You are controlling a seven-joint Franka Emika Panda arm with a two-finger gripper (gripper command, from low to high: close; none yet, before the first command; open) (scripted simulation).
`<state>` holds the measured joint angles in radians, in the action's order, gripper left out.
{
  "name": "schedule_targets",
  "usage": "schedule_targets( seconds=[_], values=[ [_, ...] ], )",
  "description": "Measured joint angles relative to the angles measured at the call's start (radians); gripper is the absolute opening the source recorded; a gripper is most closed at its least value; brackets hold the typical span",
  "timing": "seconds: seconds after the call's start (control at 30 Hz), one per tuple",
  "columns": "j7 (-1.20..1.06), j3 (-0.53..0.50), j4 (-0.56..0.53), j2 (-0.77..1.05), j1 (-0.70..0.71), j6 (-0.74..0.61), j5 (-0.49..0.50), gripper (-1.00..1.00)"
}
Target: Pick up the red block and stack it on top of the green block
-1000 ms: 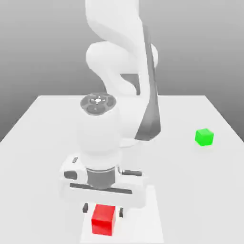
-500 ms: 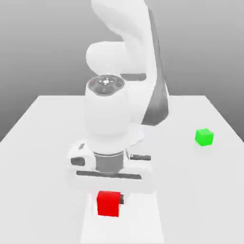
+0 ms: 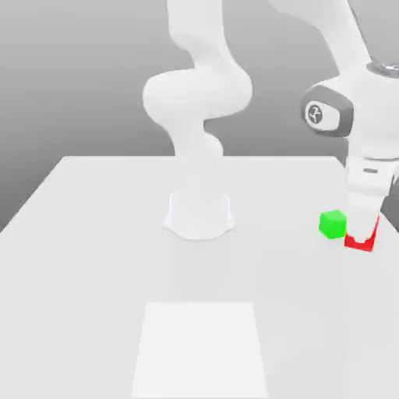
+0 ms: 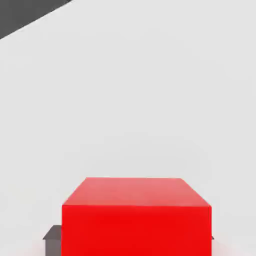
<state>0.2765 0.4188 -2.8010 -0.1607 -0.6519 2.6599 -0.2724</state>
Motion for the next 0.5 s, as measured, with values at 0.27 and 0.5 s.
schedule_targets(
  seconds=[0.27,0.5],
  values=[
    [-0.189,0.161,-0.107,-0.11,-0.302,-0.004,-0.044,-1.0],
    [-0.019,0.257,-0.109,0.026,-0.165,0.105,0.217,-1.0]
  ],
)
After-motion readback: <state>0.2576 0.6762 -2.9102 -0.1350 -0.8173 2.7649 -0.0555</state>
